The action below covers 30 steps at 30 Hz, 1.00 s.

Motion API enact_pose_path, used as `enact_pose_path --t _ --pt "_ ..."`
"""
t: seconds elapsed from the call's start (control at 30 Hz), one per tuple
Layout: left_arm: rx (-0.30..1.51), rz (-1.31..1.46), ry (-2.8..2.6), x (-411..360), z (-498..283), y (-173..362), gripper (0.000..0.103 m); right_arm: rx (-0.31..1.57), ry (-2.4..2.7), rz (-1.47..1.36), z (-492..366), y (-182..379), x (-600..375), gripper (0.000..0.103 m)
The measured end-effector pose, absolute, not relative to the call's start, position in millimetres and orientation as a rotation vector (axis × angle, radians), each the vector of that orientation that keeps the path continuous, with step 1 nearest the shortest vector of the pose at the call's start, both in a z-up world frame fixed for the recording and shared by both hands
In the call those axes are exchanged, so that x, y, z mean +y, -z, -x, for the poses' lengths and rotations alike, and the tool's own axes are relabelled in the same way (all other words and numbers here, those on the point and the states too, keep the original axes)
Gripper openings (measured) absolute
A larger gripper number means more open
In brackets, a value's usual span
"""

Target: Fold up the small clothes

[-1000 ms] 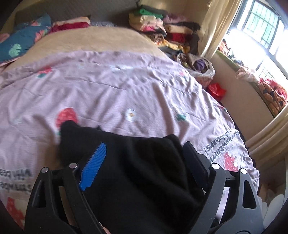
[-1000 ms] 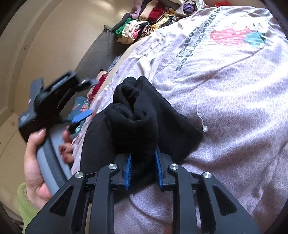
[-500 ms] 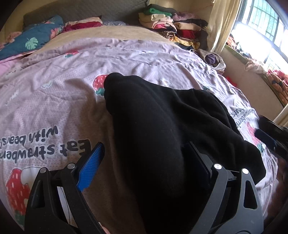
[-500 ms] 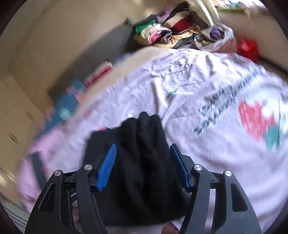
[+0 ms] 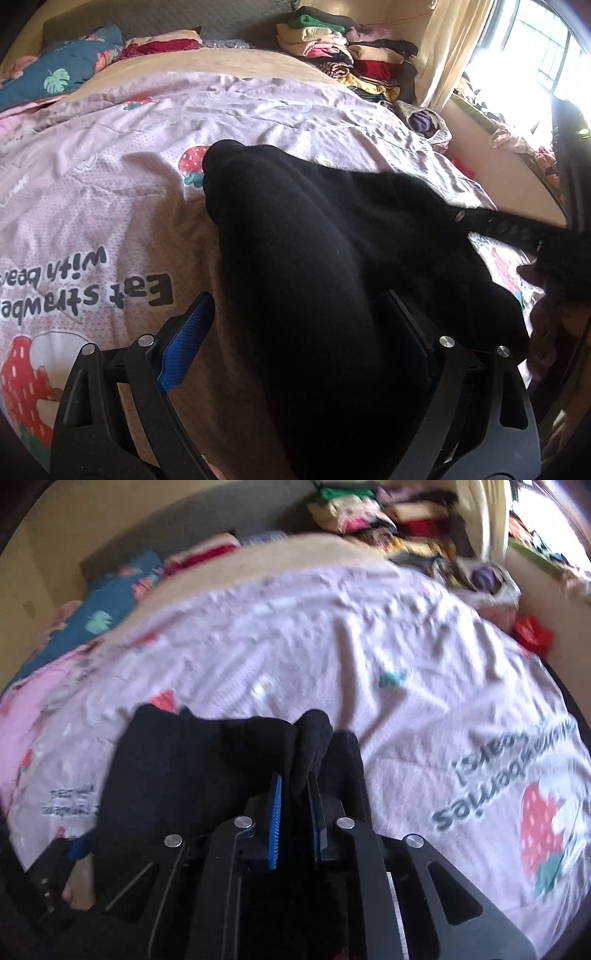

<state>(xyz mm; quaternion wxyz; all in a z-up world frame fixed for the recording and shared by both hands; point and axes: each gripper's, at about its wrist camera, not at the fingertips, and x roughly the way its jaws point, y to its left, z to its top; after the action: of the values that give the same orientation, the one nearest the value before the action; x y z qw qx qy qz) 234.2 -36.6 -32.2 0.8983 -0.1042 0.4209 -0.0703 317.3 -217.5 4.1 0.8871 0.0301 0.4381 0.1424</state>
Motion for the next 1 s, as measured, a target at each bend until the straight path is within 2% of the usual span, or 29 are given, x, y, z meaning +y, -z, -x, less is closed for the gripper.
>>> enact_pose_path --t 0.1,0.43,0.5,0.53,0.67,0.77,1.0 --pt "0.881 0.221 0.178 -44.0 -232.2 32.9 0.083 0.87 -0.313 -0.026 -320.6 -7.6 -226.4 0.011" --pt "0.885 0.166 0.182 -59.1 -228.4 34.8 0.083 0.913 -0.27 -0.06 -325.3 38.5 -247.7 0.014" --pt "0.887 0.166 0.18 -60.3 -227.2 35.0 0.083 0.903 -0.249 -0.058 -322.5 40.8 -249.8 0.018" --pt "0.887 0.167 0.178 -60.4 -226.7 35.0 0.083 0.895 -0.224 -0.061 -320.2 40.6 -252.0 0.025" --pt "0.887 0.166 0.172 -60.4 -224.1 34.2 0.083 0.893 -0.179 -0.092 -313.3 41.6 -262.5 0.035" --pt "0.886 0.161 0.165 -61.2 -221.5 33.1 0.083 0.893 -0.157 -0.139 -306.1 44.0 -273.5 0.04" --pt "0.882 0.172 0.152 -58.3 -209.2 32.3 0.083 0.878 -0.137 -0.216 -278.9 38.5 -296.5 0.042"
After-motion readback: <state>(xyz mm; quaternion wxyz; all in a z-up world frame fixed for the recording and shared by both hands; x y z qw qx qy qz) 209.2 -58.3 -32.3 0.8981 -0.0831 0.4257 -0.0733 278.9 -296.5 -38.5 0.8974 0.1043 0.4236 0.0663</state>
